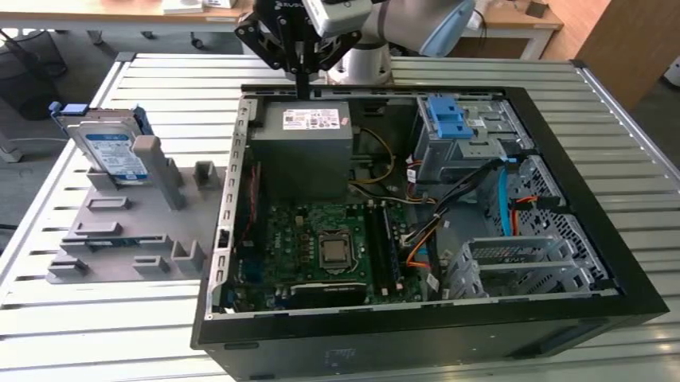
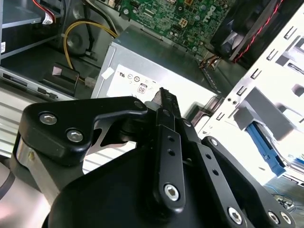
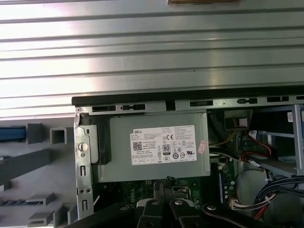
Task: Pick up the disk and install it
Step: 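Reach for the disk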
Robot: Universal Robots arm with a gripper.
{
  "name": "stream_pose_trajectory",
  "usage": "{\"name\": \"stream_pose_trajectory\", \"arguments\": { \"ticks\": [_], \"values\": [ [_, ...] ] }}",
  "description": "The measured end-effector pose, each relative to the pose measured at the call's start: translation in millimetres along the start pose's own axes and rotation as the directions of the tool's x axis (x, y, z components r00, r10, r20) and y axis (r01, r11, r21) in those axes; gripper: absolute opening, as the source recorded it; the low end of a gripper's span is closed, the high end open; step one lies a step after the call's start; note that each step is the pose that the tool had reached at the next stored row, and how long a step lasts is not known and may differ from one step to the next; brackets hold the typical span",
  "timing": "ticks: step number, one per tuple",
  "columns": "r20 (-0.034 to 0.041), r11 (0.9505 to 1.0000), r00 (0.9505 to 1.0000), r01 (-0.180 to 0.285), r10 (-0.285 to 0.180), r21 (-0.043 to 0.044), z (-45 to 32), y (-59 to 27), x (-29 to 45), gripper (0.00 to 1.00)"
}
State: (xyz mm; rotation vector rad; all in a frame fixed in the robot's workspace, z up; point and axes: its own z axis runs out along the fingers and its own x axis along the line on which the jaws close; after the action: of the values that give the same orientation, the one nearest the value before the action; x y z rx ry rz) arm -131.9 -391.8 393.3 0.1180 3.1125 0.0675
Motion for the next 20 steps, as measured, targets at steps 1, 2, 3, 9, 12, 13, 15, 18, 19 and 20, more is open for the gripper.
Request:
{"name": "stream_pose_trajectory", "arguments": {
  "ticks": [1, 2, 3, 9, 12, 13, 15, 18, 19, 20],
  "values": [
    [0.0000, 1.0000, 1.0000, 0.000, 0.000, -0.0001, 0.0, -0.1, 1.0, 0.11],
    [0.0001, 1.0000, 1.0000, 0.000, 0.000, -0.0001, 0.0, -0.1, 2.0, 0.11],
    [0.0001, 1.0000, 1.0000, 0.000, 0.000, -0.0001, 0.0, -0.2, 2.9, 0.11],
    [0.0001, 1.0000, 1.0000, 0.000, 0.000, -0.0001, 0.0, -0.7, 8.7, 0.11],
    [0.0000, 1.0000, 1.0000, 0.000, 0.000, -0.0001, 0.0, -0.8, 11.1, 0.11],
    [0.0001, 1.0000, 1.0000, 0.000, 0.000, -0.0002, 0.0, -0.9, 11.8, 0.11],
    [0.0001, 1.0000, 1.0000, 0.000, 0.000, -0.0001, 0.0, -1.0, 13.3, 0.11],
    [0.0000, 1.0000, 1.0000, 0.000, 0.000, -0.0001, 0.1, -1.2, 15.4, 0.11],
    [0.0000, 1.0000, 1.0000, 0.000, 0.000, 0.0000, 0.1, -1.2, 16.2, 0.11],
    [0.0000, 1.0000, 1.0000, 0.000, 0.000, -0.0001, 0.1, -1.3, 17.0, 0.11]
  ]
}}
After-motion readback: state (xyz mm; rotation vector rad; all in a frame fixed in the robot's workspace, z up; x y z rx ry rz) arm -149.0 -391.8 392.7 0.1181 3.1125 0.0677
